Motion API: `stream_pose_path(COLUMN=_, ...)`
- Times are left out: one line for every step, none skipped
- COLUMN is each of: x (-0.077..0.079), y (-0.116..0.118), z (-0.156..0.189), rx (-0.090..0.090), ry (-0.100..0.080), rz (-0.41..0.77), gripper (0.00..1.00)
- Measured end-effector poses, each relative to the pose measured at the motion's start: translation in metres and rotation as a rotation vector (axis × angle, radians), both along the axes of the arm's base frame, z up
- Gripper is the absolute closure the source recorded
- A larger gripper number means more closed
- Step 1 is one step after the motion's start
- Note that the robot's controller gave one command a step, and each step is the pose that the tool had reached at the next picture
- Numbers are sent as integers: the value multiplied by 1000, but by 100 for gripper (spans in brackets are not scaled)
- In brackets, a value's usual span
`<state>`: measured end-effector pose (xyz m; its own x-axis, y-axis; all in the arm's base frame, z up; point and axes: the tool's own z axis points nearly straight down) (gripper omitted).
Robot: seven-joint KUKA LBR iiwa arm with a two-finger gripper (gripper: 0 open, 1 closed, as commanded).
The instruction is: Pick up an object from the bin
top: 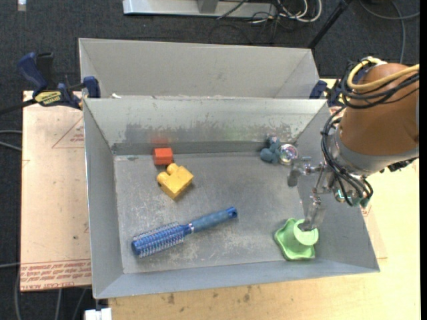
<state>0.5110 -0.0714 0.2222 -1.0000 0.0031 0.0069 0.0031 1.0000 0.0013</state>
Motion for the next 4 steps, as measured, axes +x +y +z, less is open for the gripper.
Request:
stream_pose_path(x=-26, y=-25, z=-135, rx=0, ry=0, rz=-16, gripper=0)
stream_pose_path(x=-25, y=-41, z=-145, rx=-2, ry=-22, rz=336, gripper=0)
stream_pose_path(x=-18, y=-51, z=-145, rx=0, ry=-15, rz=619, gripper=0)
stream_pose_path(x=-3, y=-48, z=-145, rx=6, ry=-10, rz=1000, gripper=0)
